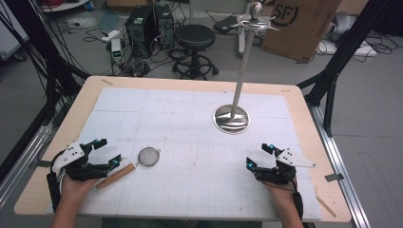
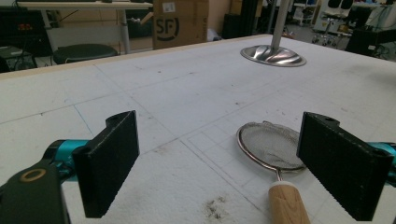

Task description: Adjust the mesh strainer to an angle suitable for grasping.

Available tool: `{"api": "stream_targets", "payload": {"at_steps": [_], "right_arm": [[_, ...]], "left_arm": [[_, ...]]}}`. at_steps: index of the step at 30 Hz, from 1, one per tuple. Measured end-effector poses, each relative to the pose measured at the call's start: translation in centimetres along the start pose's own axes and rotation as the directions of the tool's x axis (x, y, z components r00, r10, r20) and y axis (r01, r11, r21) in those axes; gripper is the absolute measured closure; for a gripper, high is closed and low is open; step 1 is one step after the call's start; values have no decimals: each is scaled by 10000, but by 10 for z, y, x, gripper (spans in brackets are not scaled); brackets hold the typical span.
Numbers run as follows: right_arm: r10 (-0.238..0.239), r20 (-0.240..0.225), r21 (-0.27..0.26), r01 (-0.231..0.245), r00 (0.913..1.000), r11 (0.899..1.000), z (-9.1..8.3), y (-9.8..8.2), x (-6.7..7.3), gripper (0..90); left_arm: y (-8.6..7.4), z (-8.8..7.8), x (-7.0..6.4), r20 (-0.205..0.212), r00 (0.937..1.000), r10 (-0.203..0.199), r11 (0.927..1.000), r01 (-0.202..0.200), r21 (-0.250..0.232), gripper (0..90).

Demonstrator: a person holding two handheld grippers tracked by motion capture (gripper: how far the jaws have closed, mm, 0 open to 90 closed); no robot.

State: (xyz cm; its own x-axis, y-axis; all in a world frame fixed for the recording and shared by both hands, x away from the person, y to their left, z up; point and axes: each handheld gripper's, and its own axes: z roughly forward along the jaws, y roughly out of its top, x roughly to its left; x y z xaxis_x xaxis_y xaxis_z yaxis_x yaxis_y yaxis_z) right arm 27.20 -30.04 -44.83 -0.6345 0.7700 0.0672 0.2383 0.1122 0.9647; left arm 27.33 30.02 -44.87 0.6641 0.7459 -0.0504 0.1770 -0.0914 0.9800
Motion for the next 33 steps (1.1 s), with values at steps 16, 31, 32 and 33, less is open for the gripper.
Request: {"api": "stream_targets", "payload": {"at_steps": [16,31,32,33], "right_arm": [[-6,41,129,5,10000,9999,1,0,0,140],[4,-5,226,-4,10000,9997,2,1,0,141],[2,-8,224,-2,10000,9997,2,1,0,141],[-22,-16,218,23,10000,9998,2,1,0,141]], "left_arm": [[11,-1,-4,222,9997,44,9999,-47,140,135],[31,2,-16,1407,9894,354,9895,-544,1337,140],[31,3,-18,1474,9882,414,9860,-642,1536,142],[31,6,-21,1560,9858,627,9770,-925,1921,144]]}}
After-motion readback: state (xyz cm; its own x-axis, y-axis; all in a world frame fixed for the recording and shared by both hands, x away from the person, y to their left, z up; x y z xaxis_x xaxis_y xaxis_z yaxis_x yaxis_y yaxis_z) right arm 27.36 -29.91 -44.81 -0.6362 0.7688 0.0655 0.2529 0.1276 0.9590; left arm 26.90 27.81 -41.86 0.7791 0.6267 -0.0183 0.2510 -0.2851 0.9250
